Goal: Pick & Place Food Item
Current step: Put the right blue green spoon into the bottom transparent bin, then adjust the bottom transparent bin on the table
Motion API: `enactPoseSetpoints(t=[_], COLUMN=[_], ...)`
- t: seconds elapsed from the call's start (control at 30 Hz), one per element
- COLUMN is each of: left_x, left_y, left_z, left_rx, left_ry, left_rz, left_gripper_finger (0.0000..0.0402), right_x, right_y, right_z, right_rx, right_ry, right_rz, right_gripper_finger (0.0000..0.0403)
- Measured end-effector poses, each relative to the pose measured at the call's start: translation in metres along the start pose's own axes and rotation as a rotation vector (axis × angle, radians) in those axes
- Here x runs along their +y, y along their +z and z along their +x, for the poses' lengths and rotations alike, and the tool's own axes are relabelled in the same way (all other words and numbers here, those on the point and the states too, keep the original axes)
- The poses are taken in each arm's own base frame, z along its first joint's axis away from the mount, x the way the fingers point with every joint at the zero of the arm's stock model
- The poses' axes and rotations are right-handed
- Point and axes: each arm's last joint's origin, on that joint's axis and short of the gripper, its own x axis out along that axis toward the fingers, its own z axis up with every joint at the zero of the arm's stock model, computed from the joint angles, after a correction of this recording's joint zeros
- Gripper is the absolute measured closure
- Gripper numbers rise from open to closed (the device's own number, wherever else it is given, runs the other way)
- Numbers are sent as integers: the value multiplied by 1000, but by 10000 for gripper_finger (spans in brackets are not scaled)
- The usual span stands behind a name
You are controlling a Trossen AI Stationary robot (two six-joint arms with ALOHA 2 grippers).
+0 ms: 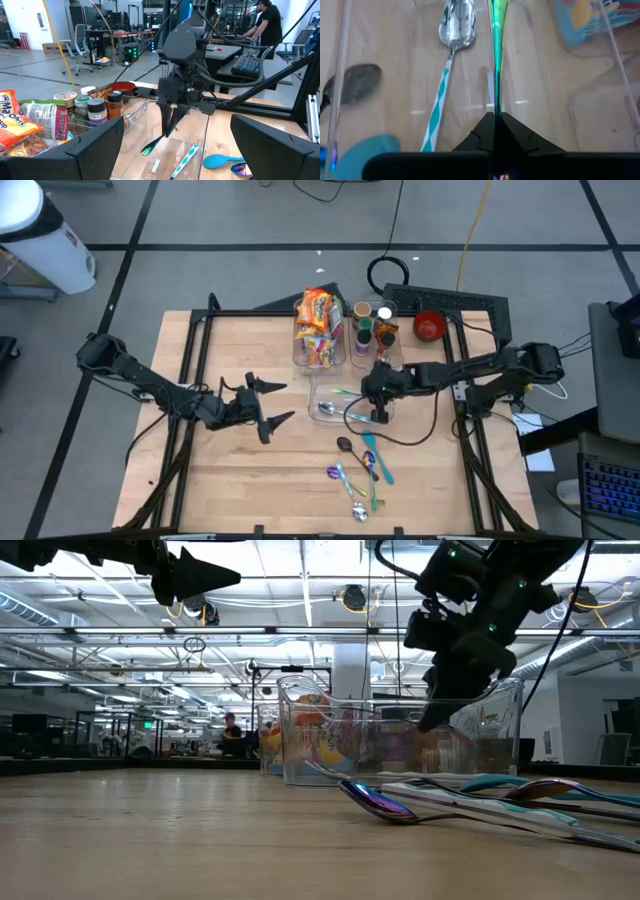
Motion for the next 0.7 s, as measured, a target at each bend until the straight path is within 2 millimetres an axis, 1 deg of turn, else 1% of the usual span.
enactPoseSetpoints(t=[0.2, 0.33, 0.47, 0.7], left_x=[0, 0, 0, 0], left_y=[0, 0, 0, 0], left_z=[0, 0, 0, 0], left_rx=[0, 0, 0, 0], left_ry=[0, 0, 0, 0], left_rz=[0, 0, 0, 0], left_gripper_finger=[27, 27, 27, 27], right_x=[-5, -5, -5, -5], right_y=[-10, -12, -11, -5], right_z=[6, 9, 9, 7], right_rx=[-13, -50, -73, -136], right_ry=[-18, -21, -18, -16], right_rz=[-11, -35, -31, -25], right_gripper_finger=[397, 385, 359, 302])
